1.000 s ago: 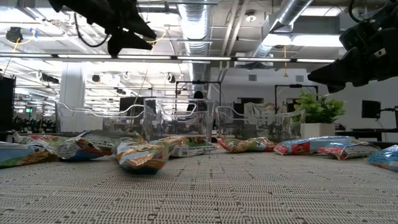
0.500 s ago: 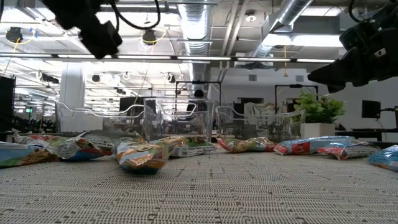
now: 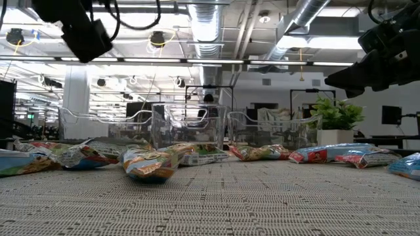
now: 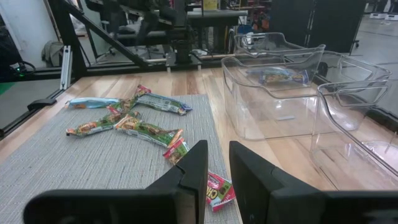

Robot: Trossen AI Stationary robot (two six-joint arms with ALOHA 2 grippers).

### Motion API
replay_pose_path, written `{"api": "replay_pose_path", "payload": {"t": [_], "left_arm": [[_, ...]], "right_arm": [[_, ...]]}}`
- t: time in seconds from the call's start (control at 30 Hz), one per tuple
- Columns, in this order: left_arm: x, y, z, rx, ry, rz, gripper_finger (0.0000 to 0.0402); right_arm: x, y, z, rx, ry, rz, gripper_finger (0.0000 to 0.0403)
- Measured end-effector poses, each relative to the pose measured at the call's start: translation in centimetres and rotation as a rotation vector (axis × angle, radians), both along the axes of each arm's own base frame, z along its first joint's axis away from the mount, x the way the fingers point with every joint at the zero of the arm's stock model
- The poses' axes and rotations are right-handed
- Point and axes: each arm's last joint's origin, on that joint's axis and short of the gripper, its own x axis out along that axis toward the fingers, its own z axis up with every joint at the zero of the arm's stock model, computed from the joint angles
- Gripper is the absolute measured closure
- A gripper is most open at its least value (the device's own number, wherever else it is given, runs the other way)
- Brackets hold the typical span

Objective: Pick and place Granola Bars by type
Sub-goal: Put the blue granola bar into the left transparent bin

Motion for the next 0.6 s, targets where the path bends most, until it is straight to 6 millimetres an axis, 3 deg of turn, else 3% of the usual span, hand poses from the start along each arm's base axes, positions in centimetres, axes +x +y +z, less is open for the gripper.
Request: {"api": "replay_pose_path", "payload": {"t": [0.23,0.4,0.6], "left_arm": [[-0.4,1.5,-2.1,-0.061,0.226,0.381,0.0219],[1.1,1.6,-3.8,-0.107,0.303,0.506,0.0219],[4.5,1.1,-4.8,-0.107,0.382,0.536,0.0219]], "right_arm": [[0.0,0.0,0.0,0.000,0.000,0.000,0.0344],[0.0,0.0,0.0,0.000,0.000,0.000,0.0344],[0.0,0.0,0.1,0.000,-0.002,0.000,0.0344]]}}
